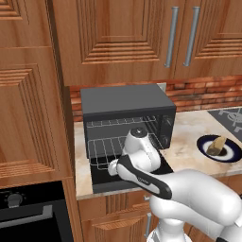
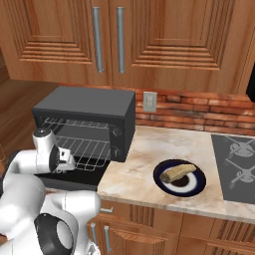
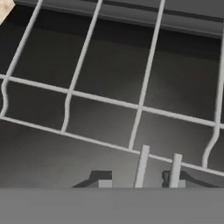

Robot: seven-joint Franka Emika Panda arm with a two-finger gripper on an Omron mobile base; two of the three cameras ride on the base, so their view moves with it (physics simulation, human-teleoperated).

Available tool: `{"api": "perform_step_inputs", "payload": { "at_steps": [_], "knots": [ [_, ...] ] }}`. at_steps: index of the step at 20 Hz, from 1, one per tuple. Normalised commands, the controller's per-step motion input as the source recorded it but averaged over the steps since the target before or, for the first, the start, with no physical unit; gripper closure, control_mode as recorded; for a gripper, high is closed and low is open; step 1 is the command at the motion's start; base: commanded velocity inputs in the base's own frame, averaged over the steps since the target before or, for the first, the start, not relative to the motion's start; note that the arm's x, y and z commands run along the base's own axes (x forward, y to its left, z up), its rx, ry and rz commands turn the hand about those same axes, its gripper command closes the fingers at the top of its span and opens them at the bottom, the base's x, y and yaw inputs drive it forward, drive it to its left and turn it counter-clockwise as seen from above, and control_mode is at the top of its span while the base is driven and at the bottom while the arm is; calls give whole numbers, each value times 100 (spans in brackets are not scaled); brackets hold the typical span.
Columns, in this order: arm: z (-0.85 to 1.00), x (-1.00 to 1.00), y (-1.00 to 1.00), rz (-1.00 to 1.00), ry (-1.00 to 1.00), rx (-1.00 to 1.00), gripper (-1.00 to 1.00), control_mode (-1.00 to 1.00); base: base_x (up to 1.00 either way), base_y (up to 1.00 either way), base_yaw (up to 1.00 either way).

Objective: Pull the toaster oven rack outwards. Pick up the baguette from the plate and place it on the toaster oven rack. Close the toaster oven door fully and set the temperature to the lowest setting.

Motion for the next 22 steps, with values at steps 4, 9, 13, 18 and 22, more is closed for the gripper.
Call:
{"api": "perform_step_inputs", "payload": {
  "at_steps": [4, 9, 13, 18, 22],
  "knots": [
    [41, -100, 0, -1, -23, 7, 100, -100, 0, 0, 0],
    [57, -100, -16, -8, -33, 10, 100, -100, 0, 0, 0],
    [72, -100, -24, -15, -39, 14, 100, -100, 0, 0, 0],
    [73, -100, -24, -17, -40, 13, -100, -100, 0, 0, 0],
    [66, -90, -54, -25, -26, 12, -100, -100, 0, 0, 0]
  ]
}}
